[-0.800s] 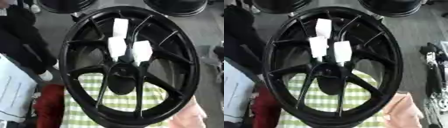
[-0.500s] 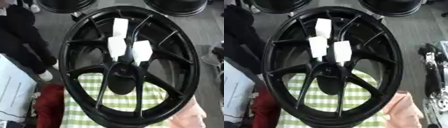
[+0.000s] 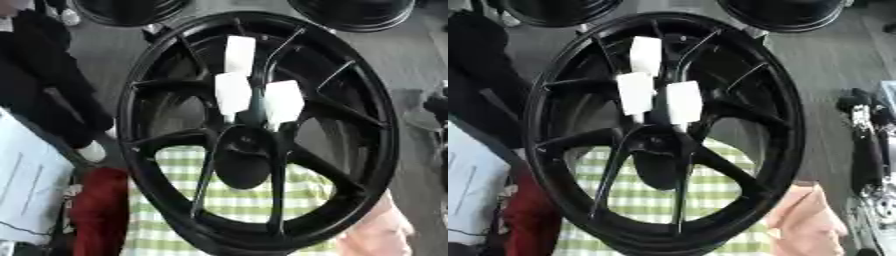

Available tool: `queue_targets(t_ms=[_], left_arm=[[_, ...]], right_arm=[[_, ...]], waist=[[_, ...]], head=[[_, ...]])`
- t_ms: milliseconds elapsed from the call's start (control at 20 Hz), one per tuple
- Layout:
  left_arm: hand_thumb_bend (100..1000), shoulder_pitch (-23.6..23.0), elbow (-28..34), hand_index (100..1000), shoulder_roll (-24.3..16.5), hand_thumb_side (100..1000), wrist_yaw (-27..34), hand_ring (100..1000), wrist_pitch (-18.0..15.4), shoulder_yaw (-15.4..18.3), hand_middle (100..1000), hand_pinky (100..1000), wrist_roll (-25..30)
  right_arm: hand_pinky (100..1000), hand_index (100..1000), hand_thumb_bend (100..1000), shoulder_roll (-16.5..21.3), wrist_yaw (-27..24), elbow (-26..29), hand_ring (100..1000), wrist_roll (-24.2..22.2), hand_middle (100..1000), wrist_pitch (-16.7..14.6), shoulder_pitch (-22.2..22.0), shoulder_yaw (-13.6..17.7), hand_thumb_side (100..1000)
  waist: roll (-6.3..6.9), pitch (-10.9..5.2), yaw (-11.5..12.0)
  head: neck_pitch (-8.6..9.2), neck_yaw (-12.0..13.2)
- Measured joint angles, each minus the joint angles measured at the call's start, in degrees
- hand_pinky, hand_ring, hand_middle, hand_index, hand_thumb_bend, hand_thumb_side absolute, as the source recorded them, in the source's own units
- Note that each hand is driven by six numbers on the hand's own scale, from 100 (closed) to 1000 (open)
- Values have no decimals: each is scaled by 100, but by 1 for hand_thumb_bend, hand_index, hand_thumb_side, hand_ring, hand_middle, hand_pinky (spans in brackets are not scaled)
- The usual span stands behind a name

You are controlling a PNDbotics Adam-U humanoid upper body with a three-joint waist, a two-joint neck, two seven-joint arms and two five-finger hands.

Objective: Pull the pin out of the wheel hub.

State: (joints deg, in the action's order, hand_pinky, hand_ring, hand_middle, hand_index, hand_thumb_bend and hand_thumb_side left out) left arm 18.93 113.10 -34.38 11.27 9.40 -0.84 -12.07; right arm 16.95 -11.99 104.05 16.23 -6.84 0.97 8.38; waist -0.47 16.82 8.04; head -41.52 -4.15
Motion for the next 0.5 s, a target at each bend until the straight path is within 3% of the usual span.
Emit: queue_targets(t_ms=[250, 500], left_arm=[[100, 741, 57, 805, -1590, 881, -23, 881, 386, -620, 898, 649, 1218], [100, 1710, 66, 822, -2689, 907, 1, 877, 727, -1435, 895, 681, 2704]], right_arm=[[1000, 796, 100, 41, 0, -16, 794, 2, 663, 45, -60, -34, 650], [1000, 794, 100, 106, 0, -19, 790, 0, 658, 96, -105, -73, 651]], waist=[[42, -72, -46], [86, -117, -79]], head=[[-43, -42], [-83, -58]])
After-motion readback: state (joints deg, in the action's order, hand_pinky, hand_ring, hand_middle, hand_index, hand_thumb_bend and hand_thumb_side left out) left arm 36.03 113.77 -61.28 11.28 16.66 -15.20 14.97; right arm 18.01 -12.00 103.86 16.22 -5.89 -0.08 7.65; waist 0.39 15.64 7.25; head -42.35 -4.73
